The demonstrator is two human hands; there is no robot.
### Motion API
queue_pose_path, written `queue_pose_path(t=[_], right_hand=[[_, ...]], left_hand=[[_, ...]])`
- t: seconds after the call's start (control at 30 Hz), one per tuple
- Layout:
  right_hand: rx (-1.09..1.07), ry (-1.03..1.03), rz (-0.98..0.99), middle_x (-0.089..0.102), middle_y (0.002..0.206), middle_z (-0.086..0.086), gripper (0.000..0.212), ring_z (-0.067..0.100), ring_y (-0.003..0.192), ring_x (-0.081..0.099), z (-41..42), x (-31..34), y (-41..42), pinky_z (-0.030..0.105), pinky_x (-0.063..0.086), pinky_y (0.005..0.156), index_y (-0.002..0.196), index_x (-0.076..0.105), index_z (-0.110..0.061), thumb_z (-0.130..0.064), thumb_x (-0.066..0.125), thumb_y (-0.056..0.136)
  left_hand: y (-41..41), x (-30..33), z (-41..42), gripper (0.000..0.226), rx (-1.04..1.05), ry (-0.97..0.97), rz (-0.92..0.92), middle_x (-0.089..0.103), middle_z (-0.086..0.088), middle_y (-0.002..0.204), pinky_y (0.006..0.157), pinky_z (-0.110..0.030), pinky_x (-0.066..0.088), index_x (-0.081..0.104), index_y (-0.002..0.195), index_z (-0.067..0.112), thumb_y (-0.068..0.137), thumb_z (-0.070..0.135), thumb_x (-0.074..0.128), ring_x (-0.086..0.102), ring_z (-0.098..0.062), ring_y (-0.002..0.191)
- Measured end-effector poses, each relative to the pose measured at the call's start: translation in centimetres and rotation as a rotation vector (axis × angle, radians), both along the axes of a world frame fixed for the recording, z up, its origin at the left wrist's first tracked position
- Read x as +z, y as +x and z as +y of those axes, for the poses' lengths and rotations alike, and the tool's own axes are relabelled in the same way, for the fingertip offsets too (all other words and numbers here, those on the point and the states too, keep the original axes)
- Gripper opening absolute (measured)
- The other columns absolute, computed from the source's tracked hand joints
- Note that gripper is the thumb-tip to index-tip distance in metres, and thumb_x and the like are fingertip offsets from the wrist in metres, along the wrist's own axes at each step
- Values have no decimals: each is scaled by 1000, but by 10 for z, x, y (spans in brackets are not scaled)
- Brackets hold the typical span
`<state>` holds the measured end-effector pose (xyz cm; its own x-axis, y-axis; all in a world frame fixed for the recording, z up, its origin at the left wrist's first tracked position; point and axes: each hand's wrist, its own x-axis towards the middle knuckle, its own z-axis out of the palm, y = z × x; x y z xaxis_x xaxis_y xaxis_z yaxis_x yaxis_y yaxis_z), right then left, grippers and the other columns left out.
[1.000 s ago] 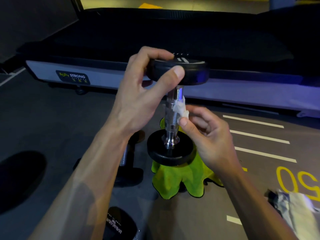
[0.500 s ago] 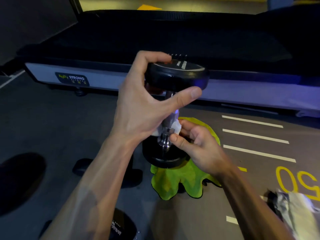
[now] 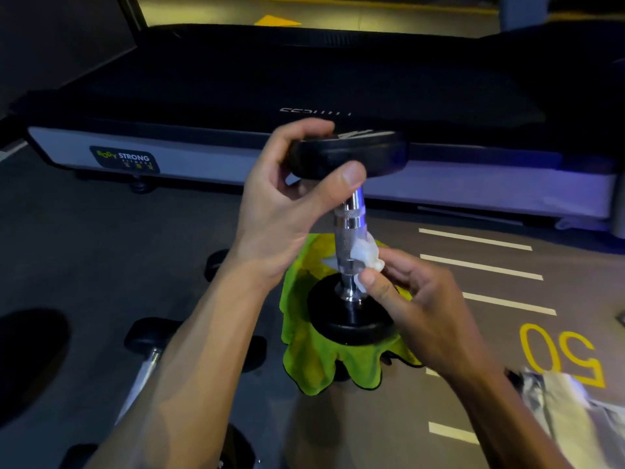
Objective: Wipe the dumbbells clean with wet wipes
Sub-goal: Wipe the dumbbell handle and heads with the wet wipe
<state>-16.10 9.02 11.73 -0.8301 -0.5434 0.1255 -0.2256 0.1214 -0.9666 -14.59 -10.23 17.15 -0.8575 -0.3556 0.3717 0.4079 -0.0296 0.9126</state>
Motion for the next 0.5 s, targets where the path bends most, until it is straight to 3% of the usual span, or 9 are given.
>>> queue_pose_path(t=[0.1,0.17,0.2,0.27,0.37,0.43,0.5], right_hand=[[24,46,39,73,127,-18,37,8,124,66,3,-6,14,42,51,108,131,71,-34,-39,42,108],[-28,104,141,69,127,-31,30,1,127,62,3,-9,19,32,48,108,122,71,-43,-38,46,106],[-48,121,167,69,124,-33,26,-1,124,63,2,-9,18,30,49,105,117,73,-43,-37,51,104],[-83,111,176,75,116,-26,21,-1,114,68,-6,-6,10,34,54,100,115,76,-34,-34,62,99],[-211,2,226,77,117,-21,29,-5,115,69,-26,12,-4,34,56,103,125,76,-27,-26,75,96],[-258,-71,214,77,117,-18,30,-3,115,69,-38,20,-8,36,56,104,127,75,-24,-23,75,97],[-256,-65,202,77,119,-17,30,0,118,69,-41,17,-3,40,55,105,129,74,-26,-27,72,99]], left_hand=[[-4,-3,-6,44,-33,37,-26,68,-15,122,93,-47,56,65,120,22,79,30,81,68,-34,114],[-5,-6,-13,42,-52,75,-25,58,-37,132,97,-57,53,66,120,24,81,31,81,60,-59,119],[-5,-7,-16,41,-60,84,-30,54,-42,134,97,-57,52,66,119,25,81,31,80,57,-64,119],[-3,-8,-20,40,-81,85,-44,51,-45,135,97,-55,53,67,119,26,82,31,80,55,-67,120],[-4,-10,-22,41,-94,68,-72,50,-44,135,101,-64,50,68,120,27,82,34,81,51,-66,123],[-6,-11,-23,43,-81,61,-85,51,-43,134,104,-70,45,68,122,27,82,37,82,49,-66,124],[-7,-11,-25,44,-72,68,-83,54,-41,134,103,-66,47,67,123,26,82,37,82,50,-65,124]])
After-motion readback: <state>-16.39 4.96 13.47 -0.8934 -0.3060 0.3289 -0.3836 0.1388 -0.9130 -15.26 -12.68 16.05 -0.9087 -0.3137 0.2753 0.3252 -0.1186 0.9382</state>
